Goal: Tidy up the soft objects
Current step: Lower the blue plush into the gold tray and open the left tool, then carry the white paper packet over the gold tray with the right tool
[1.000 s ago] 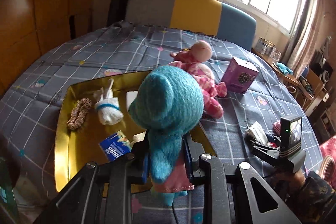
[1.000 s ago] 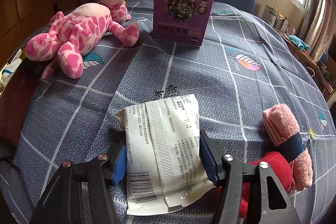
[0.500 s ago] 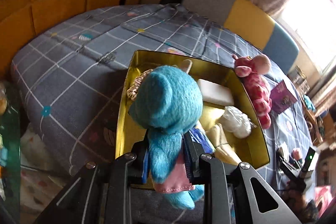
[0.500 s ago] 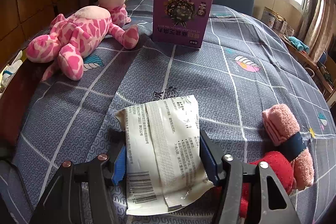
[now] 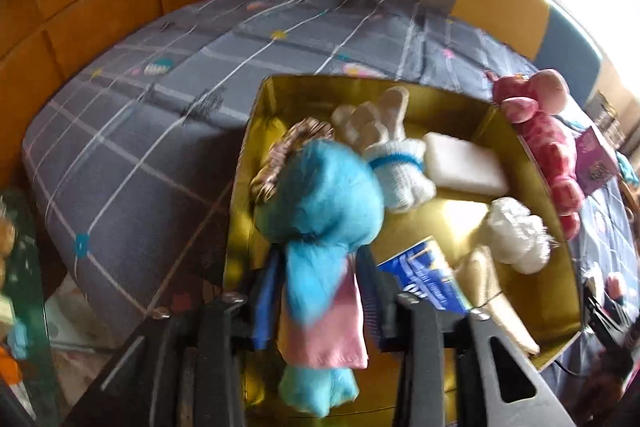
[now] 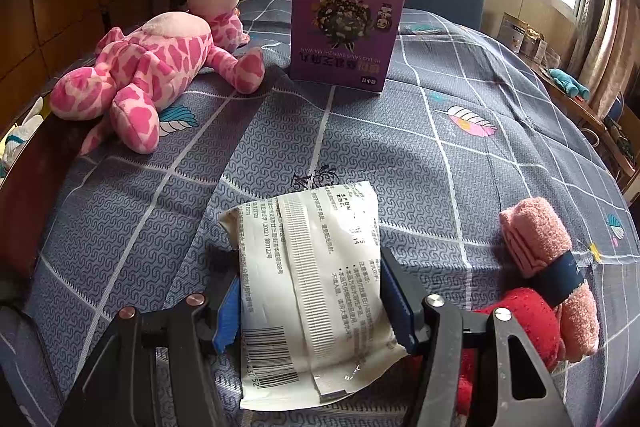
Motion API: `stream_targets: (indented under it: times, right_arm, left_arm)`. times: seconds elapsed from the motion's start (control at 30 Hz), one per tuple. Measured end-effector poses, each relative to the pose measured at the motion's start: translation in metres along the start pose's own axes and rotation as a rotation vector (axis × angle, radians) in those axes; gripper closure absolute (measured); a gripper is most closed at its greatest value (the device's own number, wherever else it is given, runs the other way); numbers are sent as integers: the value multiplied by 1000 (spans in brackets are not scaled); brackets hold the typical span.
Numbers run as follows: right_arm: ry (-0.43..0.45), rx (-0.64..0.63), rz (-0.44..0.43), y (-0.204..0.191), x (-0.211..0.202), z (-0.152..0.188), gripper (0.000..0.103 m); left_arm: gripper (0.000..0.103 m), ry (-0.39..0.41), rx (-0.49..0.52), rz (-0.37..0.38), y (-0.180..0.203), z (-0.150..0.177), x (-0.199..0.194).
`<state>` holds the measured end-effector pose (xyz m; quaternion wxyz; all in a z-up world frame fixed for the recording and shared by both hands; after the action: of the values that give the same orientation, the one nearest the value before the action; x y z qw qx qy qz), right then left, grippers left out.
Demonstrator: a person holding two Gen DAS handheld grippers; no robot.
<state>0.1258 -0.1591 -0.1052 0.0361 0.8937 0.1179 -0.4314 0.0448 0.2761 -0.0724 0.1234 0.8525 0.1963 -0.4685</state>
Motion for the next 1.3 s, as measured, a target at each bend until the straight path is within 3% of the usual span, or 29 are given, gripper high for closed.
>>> stream_targets:
  times: [0.07, 0.27, 0.47, 0.6, 0.9, 1.3]
  right_arm:
    - [0, 0, 1, 0, 0, 0, 42]
    - [-1, -6, 6, 0, 0, -1, 42]
    - [-1, -8, 9, 0, 0, -1, 42]
    - [0, -8, 9, 0, 0, 0, 42]
    - [-1, -8, 8, 0, -1, 0, 42]
    - [1, -28, 35, -2, -2, 0, 43]
  left_arm:
    - [50, 14, -21, -11, -4, 3, -1]
    - [43, 124, -7, -95, -11, 8, -28]
    - [29, 218, 15, -97, 3, 12, -59]
    - [26, 273, 55, -79, 22, 13, -79]
    - [23, 290, 95, -35, 51, 23, -97]
    - [17, 279, 104, -29, 61, 34, -99]
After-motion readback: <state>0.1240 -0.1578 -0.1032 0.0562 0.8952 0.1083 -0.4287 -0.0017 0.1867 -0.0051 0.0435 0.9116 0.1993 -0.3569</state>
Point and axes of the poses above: each gripper's, at about its wrist camera, not at the fingertips, and x roughly the way its jaws point, y to its right, z to its underside, the point moved 4 cm from there along x, roughly the way its jaws point, and after that the axes turned 7 degrees about -z, right-handed, at the moved point
